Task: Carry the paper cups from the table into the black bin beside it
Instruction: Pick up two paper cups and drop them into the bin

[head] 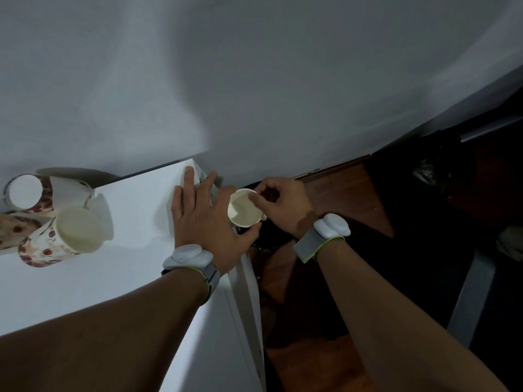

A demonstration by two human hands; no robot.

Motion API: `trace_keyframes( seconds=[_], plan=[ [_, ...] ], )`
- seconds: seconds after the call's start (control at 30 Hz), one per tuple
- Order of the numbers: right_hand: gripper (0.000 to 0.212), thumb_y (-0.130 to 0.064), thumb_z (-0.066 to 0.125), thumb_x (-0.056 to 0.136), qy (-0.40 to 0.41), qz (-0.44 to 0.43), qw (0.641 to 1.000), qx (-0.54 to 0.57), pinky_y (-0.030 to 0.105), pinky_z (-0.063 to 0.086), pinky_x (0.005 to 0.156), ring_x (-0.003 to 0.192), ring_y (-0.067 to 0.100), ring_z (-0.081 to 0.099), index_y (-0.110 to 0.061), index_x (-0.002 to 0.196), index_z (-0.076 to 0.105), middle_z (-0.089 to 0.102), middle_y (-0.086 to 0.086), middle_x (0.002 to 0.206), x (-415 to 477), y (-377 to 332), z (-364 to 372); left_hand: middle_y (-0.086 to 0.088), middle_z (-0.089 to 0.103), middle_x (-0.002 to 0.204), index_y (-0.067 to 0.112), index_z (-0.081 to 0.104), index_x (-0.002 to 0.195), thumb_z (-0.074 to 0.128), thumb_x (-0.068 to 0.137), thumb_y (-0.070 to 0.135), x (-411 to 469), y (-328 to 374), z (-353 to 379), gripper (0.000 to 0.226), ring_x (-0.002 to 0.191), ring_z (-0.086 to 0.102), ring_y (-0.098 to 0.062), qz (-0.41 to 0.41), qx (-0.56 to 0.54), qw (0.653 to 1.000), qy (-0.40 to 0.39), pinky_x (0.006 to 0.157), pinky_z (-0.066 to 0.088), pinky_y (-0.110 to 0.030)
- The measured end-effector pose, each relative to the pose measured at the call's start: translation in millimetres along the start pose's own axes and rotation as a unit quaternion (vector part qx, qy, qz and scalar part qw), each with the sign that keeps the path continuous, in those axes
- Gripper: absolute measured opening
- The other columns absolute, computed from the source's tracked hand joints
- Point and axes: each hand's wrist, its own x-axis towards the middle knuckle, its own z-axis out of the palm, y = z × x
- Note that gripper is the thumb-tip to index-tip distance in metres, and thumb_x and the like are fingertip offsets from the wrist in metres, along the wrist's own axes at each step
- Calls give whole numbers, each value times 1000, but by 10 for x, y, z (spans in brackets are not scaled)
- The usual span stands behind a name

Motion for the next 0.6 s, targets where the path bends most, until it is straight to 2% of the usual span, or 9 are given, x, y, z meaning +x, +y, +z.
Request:
trace_keyframes(
  seconds=[0.1, 0.2, 0.37, 0.5, 0.6],
  plan=[
    [10, -38, 71, 84, 7, -9, 1000, -24, 10, 47, 59, 68, 2, 68, -29, 80, 73, 72, -13, 71, -3, 31, 24, -4, 48, 160, 37, 61, 129, 66, 71, 81, 2, 4, -2, 73, 164, 11, -35, -1, -4, 1000, 4, 129, 5, -48],
    [9, -38, 71, 85, 35, 17, 999, -37, 10, 47, 59, 68, 1, 67, -30, 80, 73, 70, -14, 70, 5, 136, 60, -5, 47, 160, 36, 59, 132, 66, 70, 83, 3, 12, -14, 79, 164, 13, -35, -3, -6, 1000, 8, 129, 5, -48],
    [8, -34, 72, 84, 96, 152, 983, -37, 27, 52, 68, 73, 14, 69, -31, 77, 70, 68, -10, 69, 11, 475, 85, -7, 47, 161, 30, 59, 138, 64, 71, 85, 4, 26, -32, 87, 163, 14, -36, -6, 1, 1000, 7, 130, 7, -50],
    [12, -28, 71, 86, 136, 264, 953, -60, 28, 49, 72, 86, 25, 71, -19, 85, 78, 75, 2, 80, -71, 772, 70, -7, 47, 162, 31, 58, 137, 65, 71, 84, 2, 36, -36, 86, 163, 16, -36, -9, 2, 1000, 7, 130, 6, -49],
    [16, -24, 70, 86, 148, 317, 934, -72, 28, 45, 68, 86, 30, 70, -12, 88, 80, 77, 10, 86, -144, 883, 82, -8, 48, 161, 30, 59, 135, 67, 71, 82, 3, 39, -37, 83, 162, 17, -37, -7, 0, 1000, 9, 129, 6, -49]
  ],
)
